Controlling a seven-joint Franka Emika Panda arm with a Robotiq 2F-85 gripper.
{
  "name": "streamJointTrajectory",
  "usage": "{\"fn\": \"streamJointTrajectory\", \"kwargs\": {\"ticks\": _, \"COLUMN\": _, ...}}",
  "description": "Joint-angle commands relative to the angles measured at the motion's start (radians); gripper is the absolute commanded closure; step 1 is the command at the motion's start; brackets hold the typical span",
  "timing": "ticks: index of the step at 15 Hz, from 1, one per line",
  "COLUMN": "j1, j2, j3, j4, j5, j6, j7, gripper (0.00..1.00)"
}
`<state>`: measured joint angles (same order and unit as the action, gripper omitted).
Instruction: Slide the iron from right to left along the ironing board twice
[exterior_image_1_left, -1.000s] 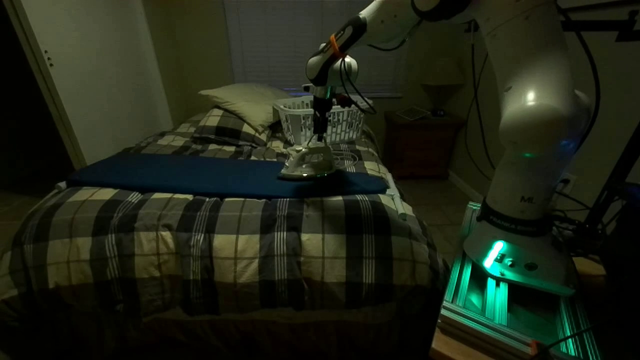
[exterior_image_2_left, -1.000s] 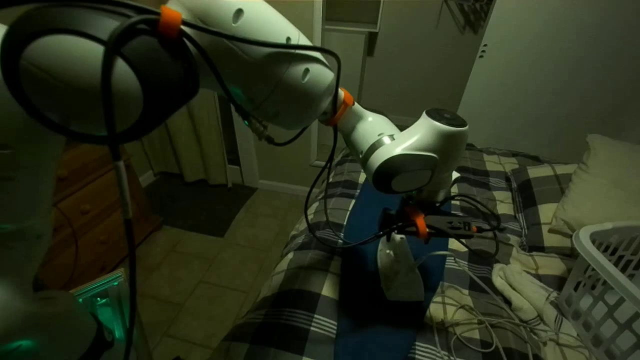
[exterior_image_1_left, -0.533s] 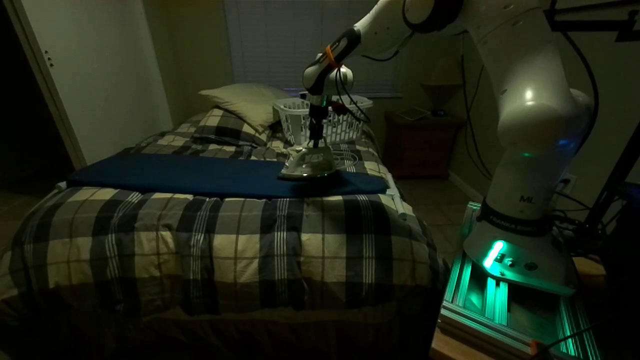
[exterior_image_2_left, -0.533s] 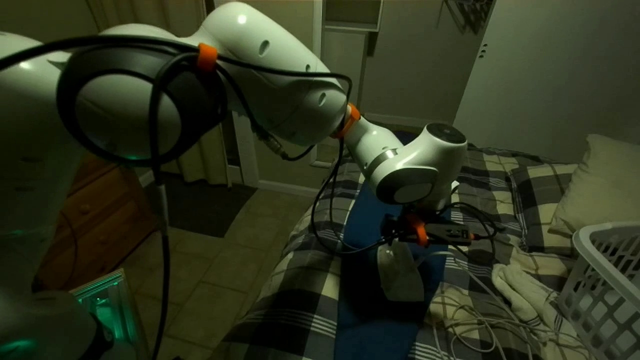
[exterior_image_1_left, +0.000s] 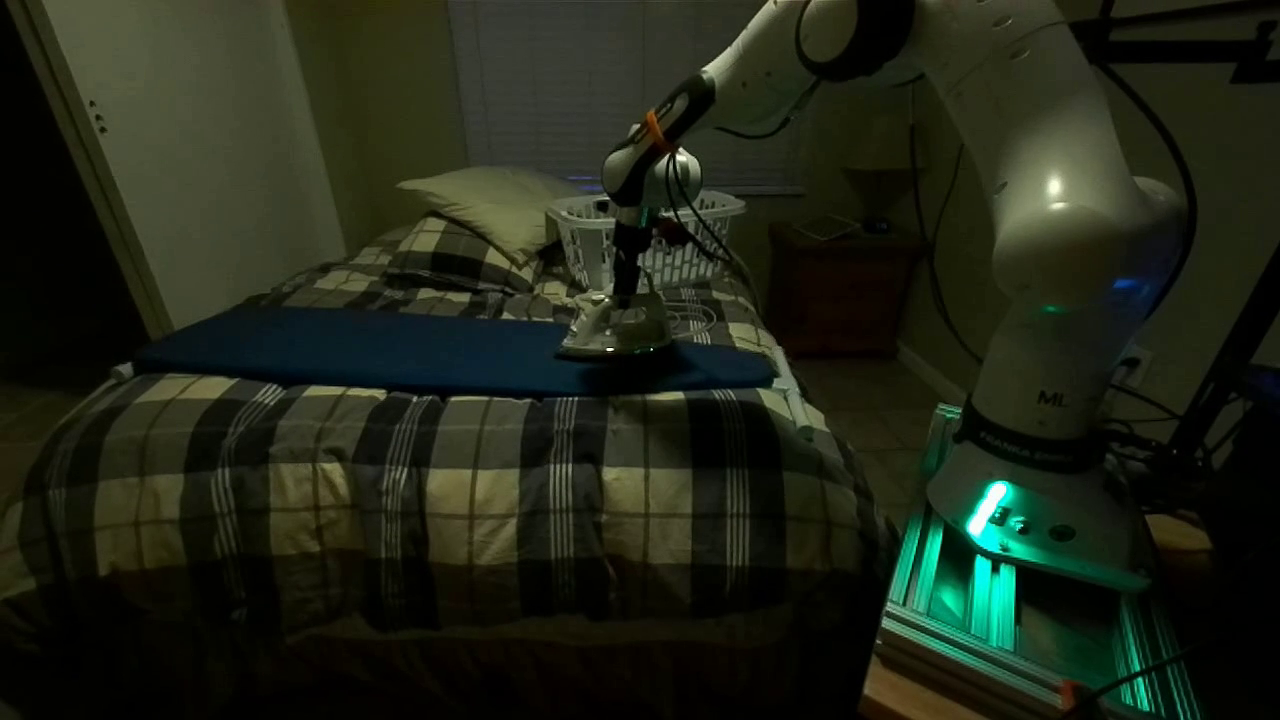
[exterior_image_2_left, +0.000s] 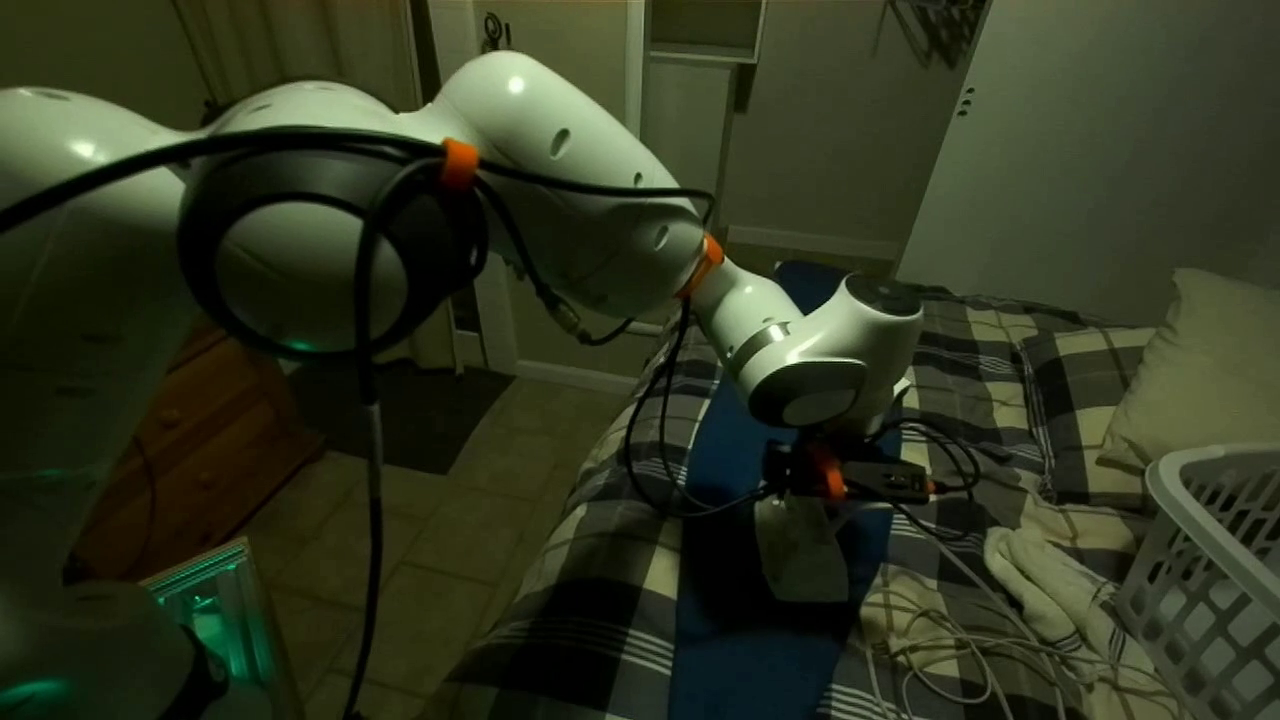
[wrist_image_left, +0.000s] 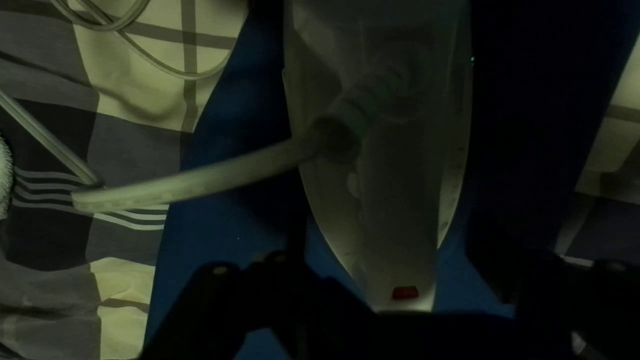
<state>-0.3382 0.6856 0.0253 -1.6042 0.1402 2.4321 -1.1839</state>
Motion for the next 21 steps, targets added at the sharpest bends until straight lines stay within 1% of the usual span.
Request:
{"fn": "streamJointTrajectory", "kwargs": {"ticks": 1, "j1": -0.005, "j2": 0.009, "j3": 0.007, "j4": 0.016, "j5": 0.002, "j6": 0.028, "j7": 0.023, "gripper": 0.48}}
{"fn": "streamJointTrajectory", "kwargs": {"ticks": 4, "j1": -0.002, "j2": -0.003, "j3": 0.004, "j4": 0.002, "j5": -0.003, "j6": 0.025, "j7": 0.04, "gripper": 0.7}}
{"fn": "streamJointTrajectory", "kwargs": {"ticks": 7, "j1": -0.005, "j2": -0.004, "j3": 0.005, "j4": -0.003, "j5": 0.0, "j6": 0.021, "j7": 0.051, "gripper": 0.88}}
{"fn": "streamJointTrajectory", "kwargs": {"ticks": 12, "j1": 0.008, "j2": -0.049, "j3": -0.013, "j4": -0.054, "j5": -0.01, "j6": -0.013, "j7": 0.132, "gripper": 0.88}}
{"fn": "streamJointTrajectory", "kwargs": {"ticks": 16, "j1": 0.016, "j2": -0.126, "j3": -0.036, "j4": -0.173, "j5": -0.024, "j6": -0.019, "j7": 0.21, "gripper": 0.88}}
{"fn": "streamJointTrajectory", "kwargs": {"ticks": 21, "j1": 0.004, "j2": -0.234, "j3": -0.066, "j4": -0.352, "j5": -0.026, "j6": 0.015, "j7": 0.251, "gripper": 0.88}}
